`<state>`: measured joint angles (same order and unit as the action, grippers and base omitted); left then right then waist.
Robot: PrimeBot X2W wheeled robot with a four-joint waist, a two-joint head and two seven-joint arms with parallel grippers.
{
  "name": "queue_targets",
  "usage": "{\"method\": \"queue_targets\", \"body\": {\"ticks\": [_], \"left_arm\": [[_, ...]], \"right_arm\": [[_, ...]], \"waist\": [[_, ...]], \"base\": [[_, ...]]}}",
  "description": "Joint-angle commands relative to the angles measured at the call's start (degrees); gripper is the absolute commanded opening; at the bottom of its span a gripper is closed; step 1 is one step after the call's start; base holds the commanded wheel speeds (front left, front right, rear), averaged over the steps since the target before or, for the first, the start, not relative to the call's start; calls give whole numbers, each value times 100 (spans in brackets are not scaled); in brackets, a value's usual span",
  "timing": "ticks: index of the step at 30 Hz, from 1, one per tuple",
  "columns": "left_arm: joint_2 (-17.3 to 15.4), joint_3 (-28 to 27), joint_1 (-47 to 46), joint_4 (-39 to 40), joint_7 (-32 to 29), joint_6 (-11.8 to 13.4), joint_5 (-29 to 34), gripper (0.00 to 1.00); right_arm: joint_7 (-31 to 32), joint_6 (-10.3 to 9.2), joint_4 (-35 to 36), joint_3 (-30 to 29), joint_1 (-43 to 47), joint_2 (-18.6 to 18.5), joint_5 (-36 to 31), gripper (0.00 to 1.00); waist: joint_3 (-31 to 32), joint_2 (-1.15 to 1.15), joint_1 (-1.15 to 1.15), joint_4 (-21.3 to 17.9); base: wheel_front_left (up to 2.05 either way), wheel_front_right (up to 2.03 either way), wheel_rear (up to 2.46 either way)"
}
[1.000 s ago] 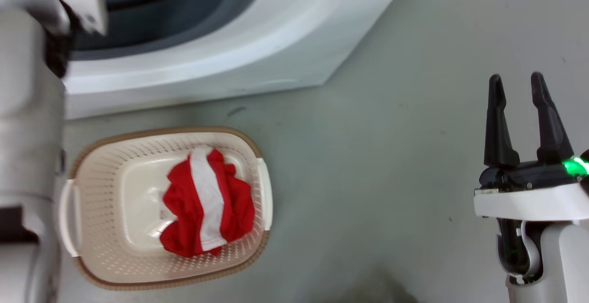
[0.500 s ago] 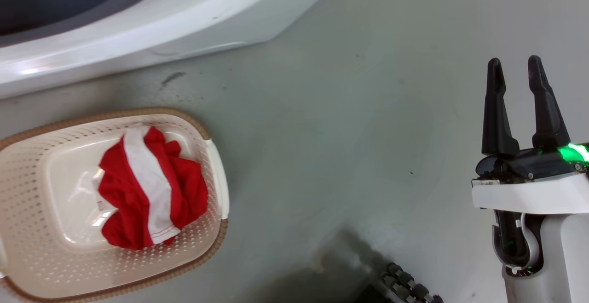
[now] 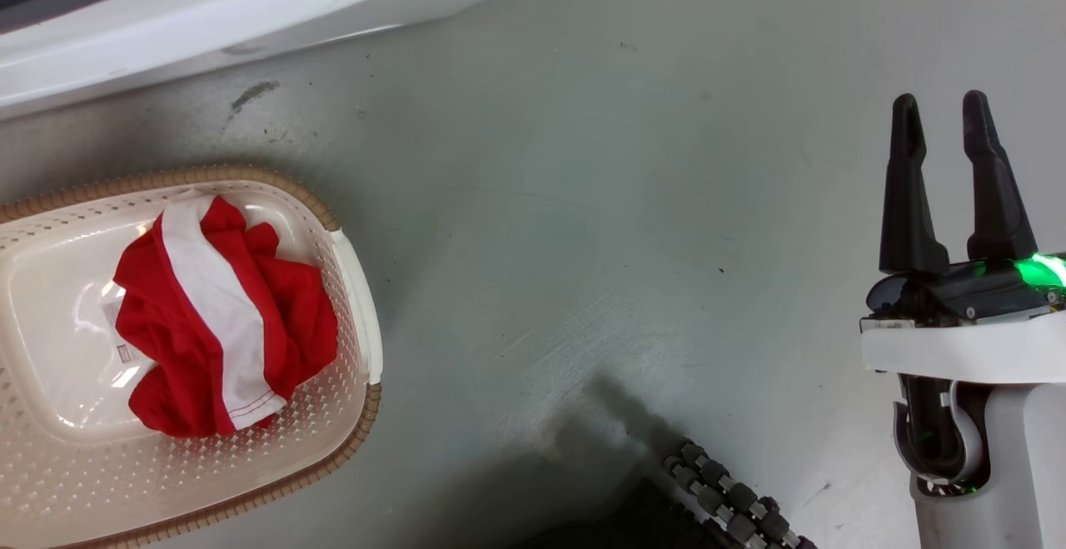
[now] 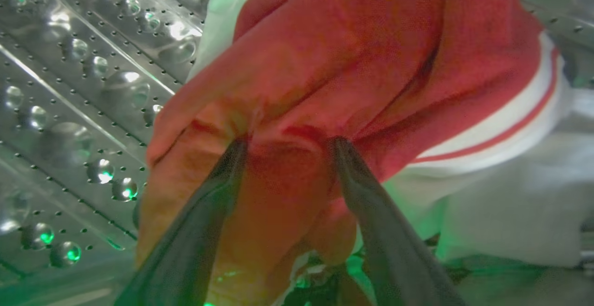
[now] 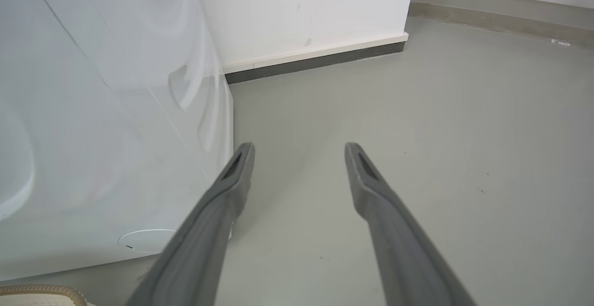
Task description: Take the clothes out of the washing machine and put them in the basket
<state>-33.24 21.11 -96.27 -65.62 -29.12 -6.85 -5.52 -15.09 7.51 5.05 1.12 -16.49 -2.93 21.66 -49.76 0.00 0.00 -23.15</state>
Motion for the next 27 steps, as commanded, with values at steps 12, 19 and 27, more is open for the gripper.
{"method": "queue_targets", "body": {"ticks": [12,19,27], "left_arm": [[-60,231,56,-150,480,12,61,0],[135,279,141,-126,1169,63,-31,0],[695,16,1015,-200,2776,167,-548,0]], "right_arm": [[-12,-4,-35,-36,-159,10,-31,100],[-12,-4,-61,-122,-152,10,-81,100],[-12,-4,-135,-250,37,8,-442,100]], "waist": [[-16,0,0,58],[189,0,0,196],[1026,0,0,676]], "base": [[0,0,0],[0,0,0],[0,0,0]]}}
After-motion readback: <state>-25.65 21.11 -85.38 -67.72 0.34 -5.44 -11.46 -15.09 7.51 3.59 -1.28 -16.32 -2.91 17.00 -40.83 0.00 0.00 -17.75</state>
